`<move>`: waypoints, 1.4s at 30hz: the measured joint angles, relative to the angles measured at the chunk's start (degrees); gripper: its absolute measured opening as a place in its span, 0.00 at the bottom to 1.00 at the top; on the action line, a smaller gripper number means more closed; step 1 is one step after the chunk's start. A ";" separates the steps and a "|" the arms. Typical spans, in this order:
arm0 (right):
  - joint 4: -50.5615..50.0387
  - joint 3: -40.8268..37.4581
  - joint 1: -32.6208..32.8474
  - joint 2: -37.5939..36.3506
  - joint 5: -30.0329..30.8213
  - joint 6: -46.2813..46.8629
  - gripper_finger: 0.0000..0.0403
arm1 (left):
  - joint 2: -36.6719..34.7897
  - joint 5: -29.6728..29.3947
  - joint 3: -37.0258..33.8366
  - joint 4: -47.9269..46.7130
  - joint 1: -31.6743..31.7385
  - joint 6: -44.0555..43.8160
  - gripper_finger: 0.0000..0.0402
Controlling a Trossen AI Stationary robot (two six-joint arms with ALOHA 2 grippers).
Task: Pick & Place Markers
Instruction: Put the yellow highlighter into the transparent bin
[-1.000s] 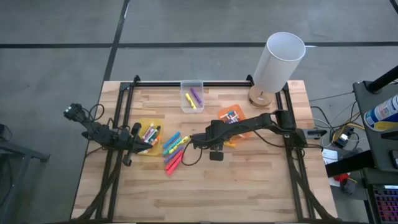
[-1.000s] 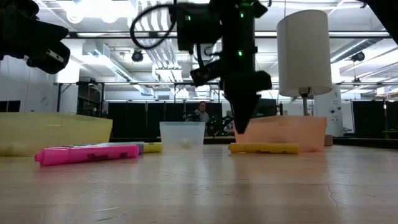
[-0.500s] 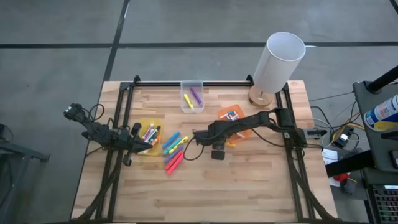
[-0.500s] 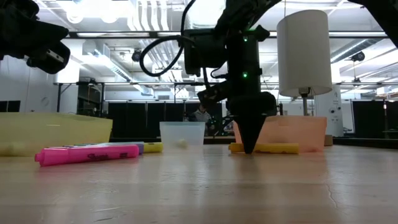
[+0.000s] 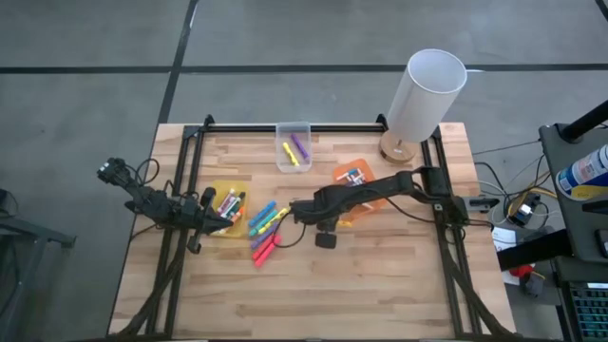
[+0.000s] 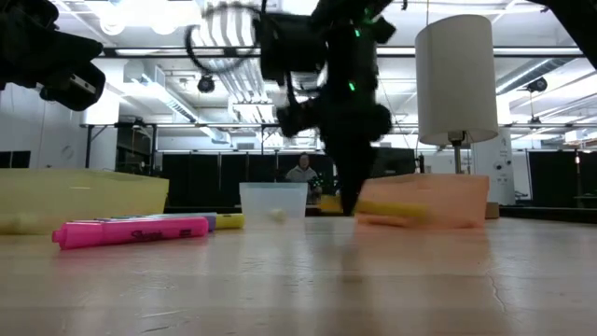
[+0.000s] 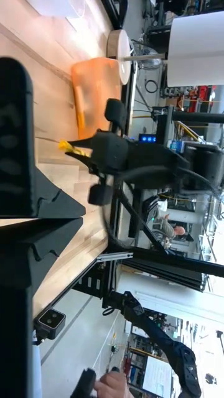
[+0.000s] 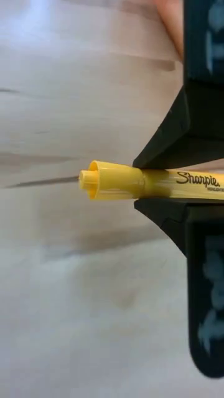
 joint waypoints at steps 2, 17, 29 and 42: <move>0.02 2.35 0.64 -0.04 0.05 0.36 0.13 | 0.00 0.00 0.00 0.00 -0.01 0.00 0.00; 0.08 24.72 -1.25 -0.15 6.31 -2.85 0.14 | 0.00 0.02 0.00 0.00 0.00 0.00 0.00; 3.89 28.91 -11.78 1.02 6.47 -5.16 0.14 | 0.00 0.01 -0.01 0.00 0.00 0.00 0.00; 18.42 28.74 -24.42 6.17 5.78 -6.88 0.14 | 0.00 0.02 0.00 0.00 -0.01 -0.01 0.00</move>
